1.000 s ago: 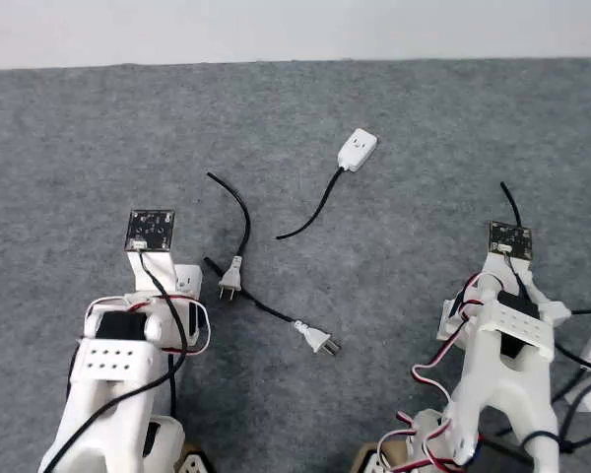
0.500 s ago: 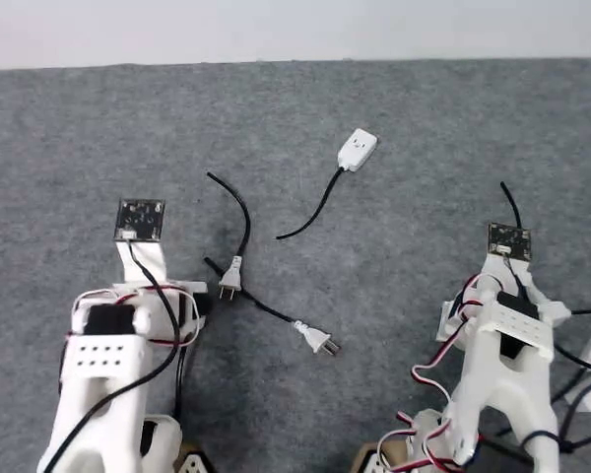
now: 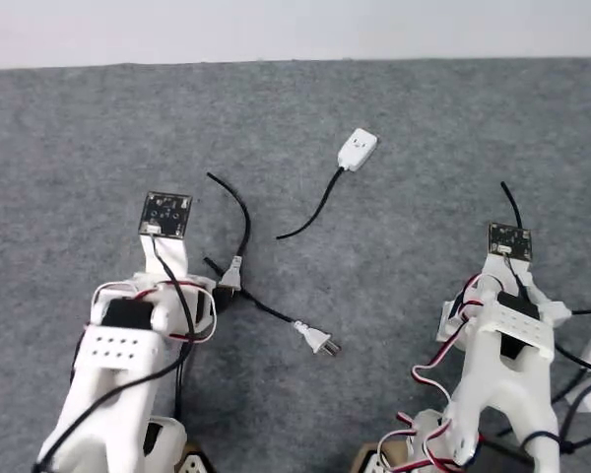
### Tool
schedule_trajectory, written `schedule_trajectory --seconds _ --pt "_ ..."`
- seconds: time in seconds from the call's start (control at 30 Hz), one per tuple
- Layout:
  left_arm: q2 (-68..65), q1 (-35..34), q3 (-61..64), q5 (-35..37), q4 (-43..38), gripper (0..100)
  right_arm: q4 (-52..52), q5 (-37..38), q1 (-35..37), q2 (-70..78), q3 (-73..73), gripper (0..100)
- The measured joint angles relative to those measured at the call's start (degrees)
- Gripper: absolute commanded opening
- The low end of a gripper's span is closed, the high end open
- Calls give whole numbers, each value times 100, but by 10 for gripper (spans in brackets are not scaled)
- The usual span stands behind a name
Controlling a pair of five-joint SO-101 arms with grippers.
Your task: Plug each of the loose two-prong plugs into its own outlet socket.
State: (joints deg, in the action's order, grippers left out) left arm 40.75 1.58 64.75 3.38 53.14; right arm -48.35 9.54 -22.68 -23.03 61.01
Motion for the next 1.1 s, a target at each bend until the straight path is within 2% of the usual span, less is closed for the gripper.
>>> schedule_trajectory --seconds 0.17,0.27,0.7,0.8,0.97,1.1 --pt "-1029 -9 0 35 -589 267 0 0 0 0 0 165" --pt "-1415 -9 -114 123 -615 267 0 0 0 0 0 165" --pt "-1609 18 -185 202 -607 266 0 18 0 0 0 165" --pt "-1609 9 -185 202 -607 238 0 18 0 0 0 165" --pt "-1618 -545 -167 193 -703 203 0 79 0 0 0 165" --pt "-1618 -1073 -167 -237 -730 201 0 123 0 0 0 165"
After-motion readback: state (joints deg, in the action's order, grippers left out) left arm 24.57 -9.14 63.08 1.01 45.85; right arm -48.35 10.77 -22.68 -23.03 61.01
